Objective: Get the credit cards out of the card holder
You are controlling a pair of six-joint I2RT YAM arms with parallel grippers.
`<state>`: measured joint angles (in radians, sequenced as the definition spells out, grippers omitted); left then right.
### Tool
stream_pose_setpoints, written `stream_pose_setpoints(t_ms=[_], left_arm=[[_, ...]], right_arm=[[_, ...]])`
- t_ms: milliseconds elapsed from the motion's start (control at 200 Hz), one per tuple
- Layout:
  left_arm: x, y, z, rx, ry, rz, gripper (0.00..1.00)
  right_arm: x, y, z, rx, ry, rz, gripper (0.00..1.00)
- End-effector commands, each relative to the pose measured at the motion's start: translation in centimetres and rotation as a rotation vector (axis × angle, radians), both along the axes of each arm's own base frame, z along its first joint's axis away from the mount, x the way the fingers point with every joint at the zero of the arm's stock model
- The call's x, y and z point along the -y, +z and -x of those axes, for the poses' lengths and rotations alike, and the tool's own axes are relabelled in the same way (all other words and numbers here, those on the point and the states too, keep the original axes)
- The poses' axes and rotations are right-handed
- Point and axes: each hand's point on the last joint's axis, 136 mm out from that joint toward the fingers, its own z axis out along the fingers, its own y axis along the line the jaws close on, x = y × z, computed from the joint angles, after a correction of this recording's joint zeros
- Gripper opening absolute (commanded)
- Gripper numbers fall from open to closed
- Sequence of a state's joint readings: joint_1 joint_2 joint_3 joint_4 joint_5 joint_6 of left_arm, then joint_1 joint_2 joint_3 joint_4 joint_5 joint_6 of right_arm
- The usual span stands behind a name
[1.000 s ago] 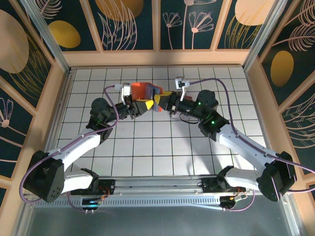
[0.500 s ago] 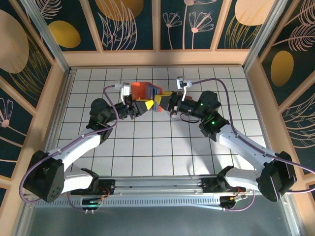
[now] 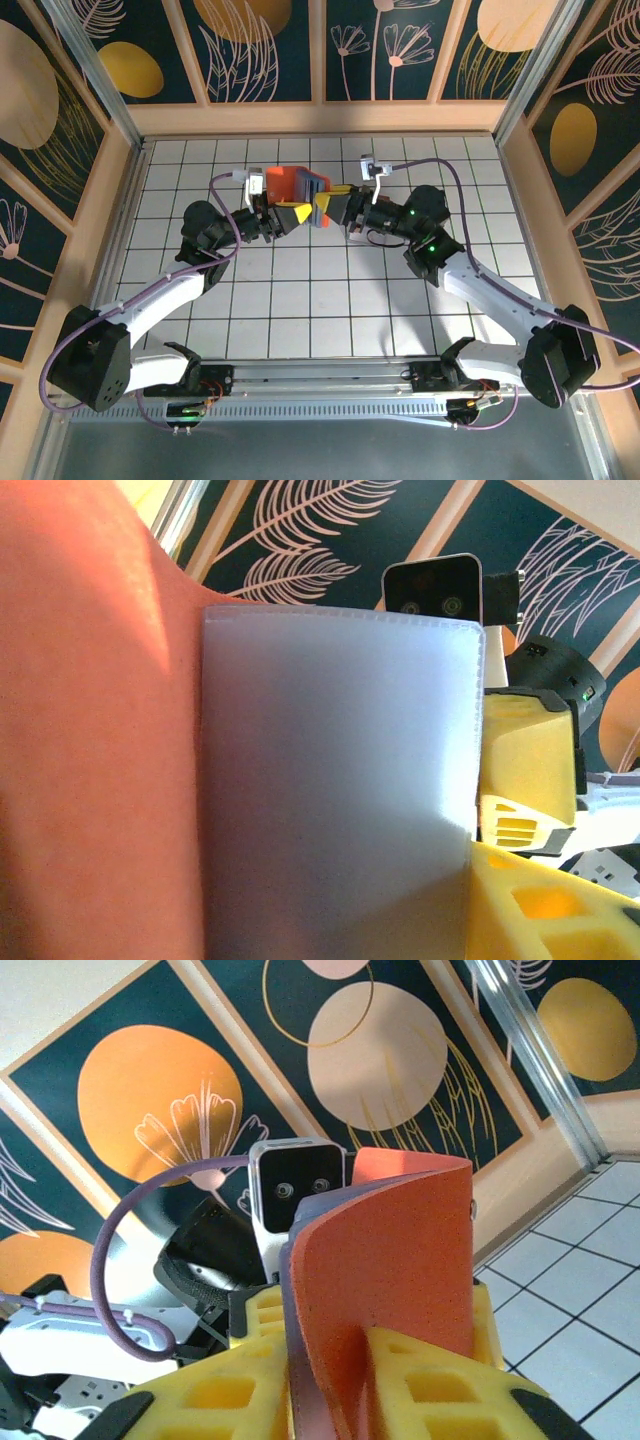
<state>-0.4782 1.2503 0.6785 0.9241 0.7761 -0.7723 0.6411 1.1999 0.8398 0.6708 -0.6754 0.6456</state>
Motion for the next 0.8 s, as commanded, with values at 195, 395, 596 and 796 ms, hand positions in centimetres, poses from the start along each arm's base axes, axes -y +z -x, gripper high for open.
stream_pose_setpoints(t_ms=[195, 395, 596, 796], left_arm=[[-0.29, 0.06, -0.66, -0.005, 0.03, 0.015, 0.21], [-0.33, 0.2, -0.57, -0.002, 0.03, 0.017, 0.21], [-0.3, 0.23, -0.45, -0.001, 0.024, 0.015, 0.22], [-0.33, 0.21, -0.37, -0.001, 0.024, 0.012, 0.45]], right_arm=[[0.3, 2.26, 1.89, 0.092, 0.077, -0.072, 0.23], [0.3, 2.0, 1.5, 0.08, 0.061, -0.065, 0.14], [0.25, 2.04, 1.44, 0.082, 0.061, -0.071, 0.02], [0.45, 1.73, 1.01, 0.071, 0.032, -0.062, 0.0]])
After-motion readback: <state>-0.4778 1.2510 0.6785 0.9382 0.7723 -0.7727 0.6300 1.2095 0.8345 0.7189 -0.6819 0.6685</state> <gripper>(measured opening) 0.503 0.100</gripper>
